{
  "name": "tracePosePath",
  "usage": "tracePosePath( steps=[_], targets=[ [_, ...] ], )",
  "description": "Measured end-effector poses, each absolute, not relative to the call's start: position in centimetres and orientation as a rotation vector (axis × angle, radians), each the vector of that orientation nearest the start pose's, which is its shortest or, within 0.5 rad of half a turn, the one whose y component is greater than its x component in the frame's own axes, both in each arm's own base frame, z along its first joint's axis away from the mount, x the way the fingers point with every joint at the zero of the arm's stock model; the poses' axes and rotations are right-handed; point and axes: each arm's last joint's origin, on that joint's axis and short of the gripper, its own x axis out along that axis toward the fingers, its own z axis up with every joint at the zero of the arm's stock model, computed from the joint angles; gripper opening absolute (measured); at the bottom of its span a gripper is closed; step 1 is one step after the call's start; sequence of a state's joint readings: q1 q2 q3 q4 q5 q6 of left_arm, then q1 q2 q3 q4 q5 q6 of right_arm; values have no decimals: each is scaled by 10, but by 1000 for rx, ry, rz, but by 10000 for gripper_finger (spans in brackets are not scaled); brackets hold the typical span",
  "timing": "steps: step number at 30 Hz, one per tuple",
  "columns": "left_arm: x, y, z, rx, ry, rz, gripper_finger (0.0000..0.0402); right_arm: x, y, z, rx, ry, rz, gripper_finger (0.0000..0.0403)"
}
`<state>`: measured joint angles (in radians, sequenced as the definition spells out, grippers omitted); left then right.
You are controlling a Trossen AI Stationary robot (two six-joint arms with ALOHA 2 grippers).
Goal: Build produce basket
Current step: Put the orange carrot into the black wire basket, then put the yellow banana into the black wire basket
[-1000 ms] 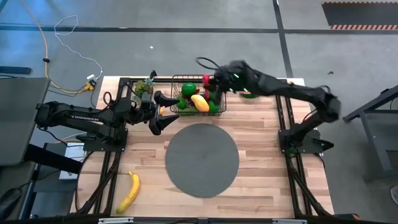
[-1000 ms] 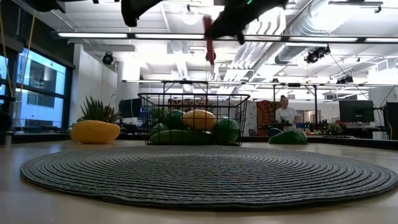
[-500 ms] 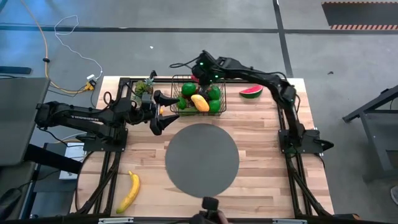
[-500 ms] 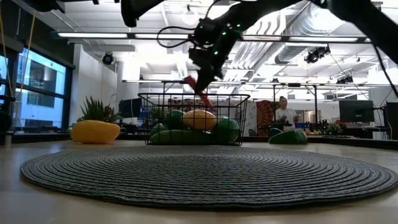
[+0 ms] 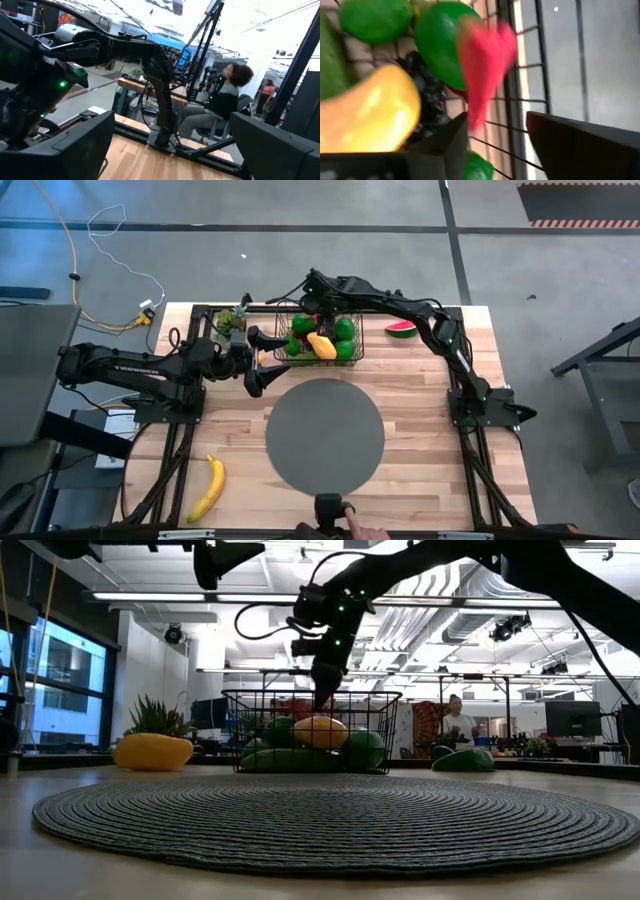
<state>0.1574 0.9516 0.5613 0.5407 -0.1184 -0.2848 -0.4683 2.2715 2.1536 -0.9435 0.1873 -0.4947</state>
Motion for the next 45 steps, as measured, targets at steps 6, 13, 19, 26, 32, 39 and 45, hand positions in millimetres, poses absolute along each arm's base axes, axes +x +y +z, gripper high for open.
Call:
tracePosePath(
  steps=[6,13,19,26,32,39,45],
  targets=[
    [208,37,295,-280,-190,253,383,430,-225,254,-319,1215,-328,238],
    [208,37,295,-280,-190,253,383,401,-209,283,-65,1250,-210,243],
    [208,37,295,-280,-191,260,383,369,-183,310,85,1242,-138,243],
    [208,37,295,-281,-191,274,383,303,-133,312,137,999,-201,243],
    [208,37,295,-281,-191,282,383,241,-73,300,237,624,-130,243],
    [208,38,295,-282,-188,288,383,203,-32,287,237,124,-12,243],
    [209,38,291,-248,-153,294,383,191,-23,278,203,-9,-9,243]
  ],
)
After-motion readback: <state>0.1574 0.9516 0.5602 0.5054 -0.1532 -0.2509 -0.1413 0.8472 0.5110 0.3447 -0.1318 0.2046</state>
